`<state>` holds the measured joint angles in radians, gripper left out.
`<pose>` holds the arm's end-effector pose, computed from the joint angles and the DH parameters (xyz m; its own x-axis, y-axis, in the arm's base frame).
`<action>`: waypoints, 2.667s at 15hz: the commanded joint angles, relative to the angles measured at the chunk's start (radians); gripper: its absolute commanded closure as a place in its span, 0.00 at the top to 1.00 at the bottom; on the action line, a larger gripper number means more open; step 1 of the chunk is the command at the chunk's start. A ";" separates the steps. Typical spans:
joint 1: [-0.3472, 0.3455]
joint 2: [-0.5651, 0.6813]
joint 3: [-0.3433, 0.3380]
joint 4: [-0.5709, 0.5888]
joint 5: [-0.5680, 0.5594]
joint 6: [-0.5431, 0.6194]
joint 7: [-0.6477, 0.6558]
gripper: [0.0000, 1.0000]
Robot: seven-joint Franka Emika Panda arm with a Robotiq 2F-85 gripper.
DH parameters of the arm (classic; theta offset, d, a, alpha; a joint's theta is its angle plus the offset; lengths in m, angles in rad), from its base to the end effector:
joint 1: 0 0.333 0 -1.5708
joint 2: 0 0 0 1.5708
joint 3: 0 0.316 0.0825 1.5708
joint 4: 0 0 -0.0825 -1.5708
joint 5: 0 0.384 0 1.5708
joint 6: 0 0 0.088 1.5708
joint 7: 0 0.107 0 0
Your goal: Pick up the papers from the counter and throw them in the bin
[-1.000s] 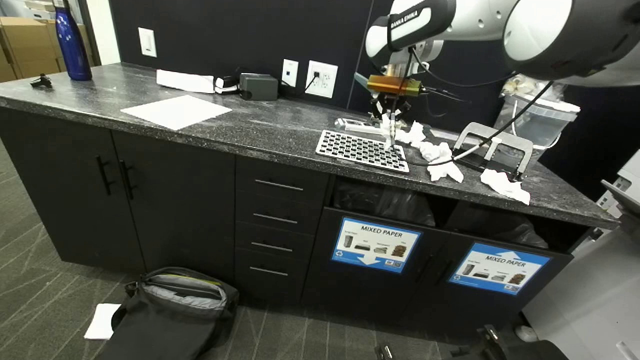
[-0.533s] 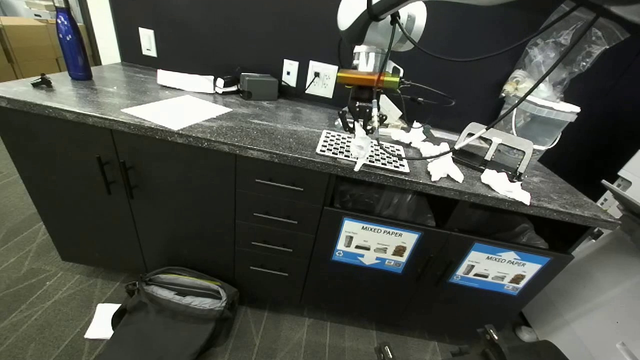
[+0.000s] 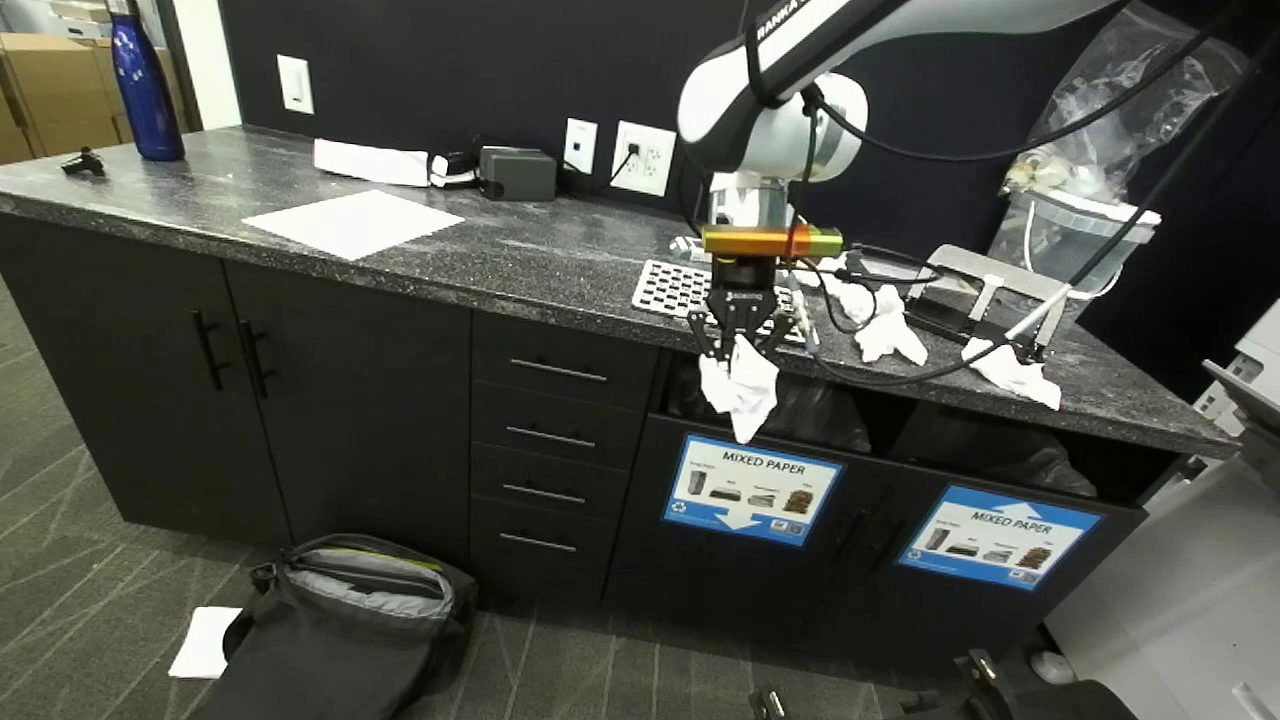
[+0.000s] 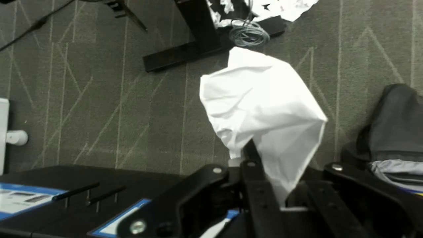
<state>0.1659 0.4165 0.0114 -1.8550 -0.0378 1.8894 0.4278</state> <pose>0.5831 0.1013 0.2720 0.9116 -0.2462 -0.3293 -0.1966 -0.9644 0.1768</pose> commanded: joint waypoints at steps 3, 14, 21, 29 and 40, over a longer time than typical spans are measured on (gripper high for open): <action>0.011 -0.178 -0.048 -0.369 -0.234 0.410 0.053 0.08; 0.312 -0.094 -0.588 -0.565 -1.048 1.140 0.778 0.08; 0.694 0.265 -1.026 -0.318 -1.187 1.430 1.268 0.09; 0.949 0.651 -1.125 -0.437 -0.879 1.678 1.546 0.09; 0.991 1.192 -1.072 -0.361 -0.083 1.948 1.435 0.09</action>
<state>1.1612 1.4490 -1.0612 -2.2811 -0.2494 3.7905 1.8621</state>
